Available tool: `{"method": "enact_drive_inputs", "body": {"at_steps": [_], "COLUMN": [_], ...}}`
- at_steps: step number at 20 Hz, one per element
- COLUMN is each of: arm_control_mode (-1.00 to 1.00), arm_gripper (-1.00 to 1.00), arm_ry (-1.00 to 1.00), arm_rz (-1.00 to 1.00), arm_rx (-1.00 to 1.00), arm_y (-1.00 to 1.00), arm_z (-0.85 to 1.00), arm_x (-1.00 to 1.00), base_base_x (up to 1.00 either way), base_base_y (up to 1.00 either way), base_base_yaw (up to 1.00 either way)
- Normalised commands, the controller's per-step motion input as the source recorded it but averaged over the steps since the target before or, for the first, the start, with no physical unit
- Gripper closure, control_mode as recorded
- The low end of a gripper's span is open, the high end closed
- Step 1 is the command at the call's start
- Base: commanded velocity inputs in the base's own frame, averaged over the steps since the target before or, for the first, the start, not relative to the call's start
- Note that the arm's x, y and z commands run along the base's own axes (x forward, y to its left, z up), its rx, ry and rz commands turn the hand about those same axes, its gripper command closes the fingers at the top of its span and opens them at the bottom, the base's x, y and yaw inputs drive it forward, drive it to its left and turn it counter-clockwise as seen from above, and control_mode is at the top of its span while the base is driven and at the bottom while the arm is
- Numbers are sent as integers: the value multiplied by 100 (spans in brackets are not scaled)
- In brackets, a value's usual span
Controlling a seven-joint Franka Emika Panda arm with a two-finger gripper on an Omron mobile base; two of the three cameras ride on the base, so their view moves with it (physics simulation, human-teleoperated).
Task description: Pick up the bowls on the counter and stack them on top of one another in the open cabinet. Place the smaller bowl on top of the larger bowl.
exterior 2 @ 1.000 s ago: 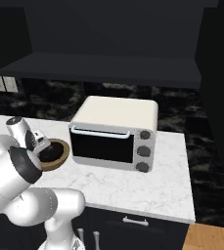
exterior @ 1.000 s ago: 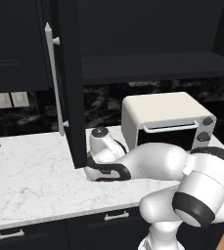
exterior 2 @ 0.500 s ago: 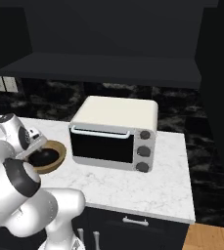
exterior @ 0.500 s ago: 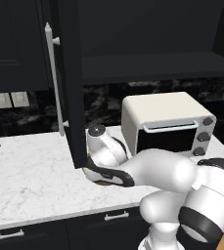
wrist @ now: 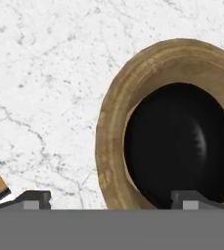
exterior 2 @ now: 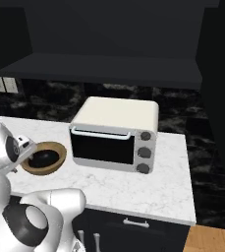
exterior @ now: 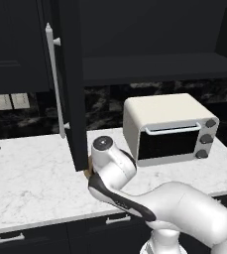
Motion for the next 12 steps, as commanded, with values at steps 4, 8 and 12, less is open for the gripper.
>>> {"method": "enact_drive_inputs", "body": {"at_steps": [4,8,12], "arm_control_mode": [-100,-100,-100], "arm_gripper": [-100,-100,-100], "arm_ry": [-1,-4,-5], "arm_rz": [13,14,12], "arm_rx": [-4,-12,-12], "arm_y": [0,6,0], "arm_z": [-39,-36,-19], "arm_x": [10,5,0], "base_base_x": [0,0,0], "base_base_y": [0,0,0], "base_base_yaw": [0,0,0]}}
